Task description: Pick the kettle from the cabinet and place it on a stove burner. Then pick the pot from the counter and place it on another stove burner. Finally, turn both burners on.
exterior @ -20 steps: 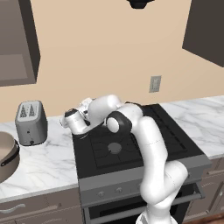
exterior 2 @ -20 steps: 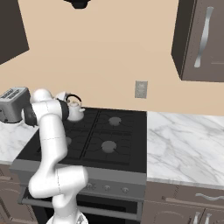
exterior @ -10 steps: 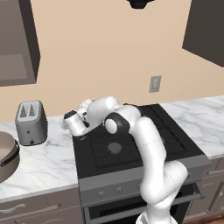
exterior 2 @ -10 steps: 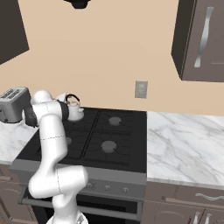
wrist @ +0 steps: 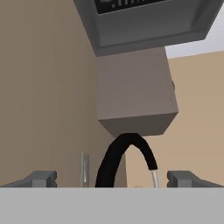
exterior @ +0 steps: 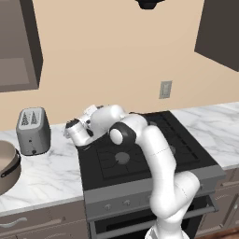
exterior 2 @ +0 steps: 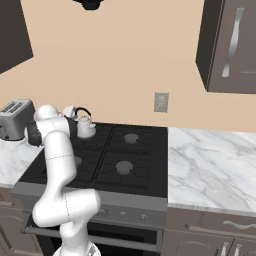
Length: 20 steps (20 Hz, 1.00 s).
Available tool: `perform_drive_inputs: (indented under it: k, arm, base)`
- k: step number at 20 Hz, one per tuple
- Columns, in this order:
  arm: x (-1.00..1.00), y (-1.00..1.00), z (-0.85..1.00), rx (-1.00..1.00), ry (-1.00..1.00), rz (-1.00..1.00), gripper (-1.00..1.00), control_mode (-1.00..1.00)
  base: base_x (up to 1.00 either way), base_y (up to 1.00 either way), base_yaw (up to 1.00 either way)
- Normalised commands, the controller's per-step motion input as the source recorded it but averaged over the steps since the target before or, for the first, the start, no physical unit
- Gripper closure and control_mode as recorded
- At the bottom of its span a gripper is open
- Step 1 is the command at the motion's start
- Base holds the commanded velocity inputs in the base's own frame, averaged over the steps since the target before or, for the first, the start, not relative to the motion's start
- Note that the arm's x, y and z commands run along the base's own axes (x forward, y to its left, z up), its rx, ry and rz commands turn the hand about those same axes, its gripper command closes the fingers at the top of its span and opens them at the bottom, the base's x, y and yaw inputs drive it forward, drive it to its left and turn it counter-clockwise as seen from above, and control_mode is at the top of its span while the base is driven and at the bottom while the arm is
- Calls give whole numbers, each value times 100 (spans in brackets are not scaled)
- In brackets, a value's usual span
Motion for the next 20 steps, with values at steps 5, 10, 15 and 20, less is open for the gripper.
perform_drive_inputs:
  k: [5, 10, 15, 20]
  arm:
    - [-6, 8, 0, -1, -5, 0, -100, -100]
    - [-7, 7, 0, -1, -5, 0, -100, -100]
    - [-15, 10, 0, 0, -2, 0, -100, -100]
    - [-30, 5, 1, 1, 0, 0, -100, -100]
  base:
    - [0, 0, 0]
    - [0, 0, 0]
    - [0, 0, 0]
    - [0, 0, 0]
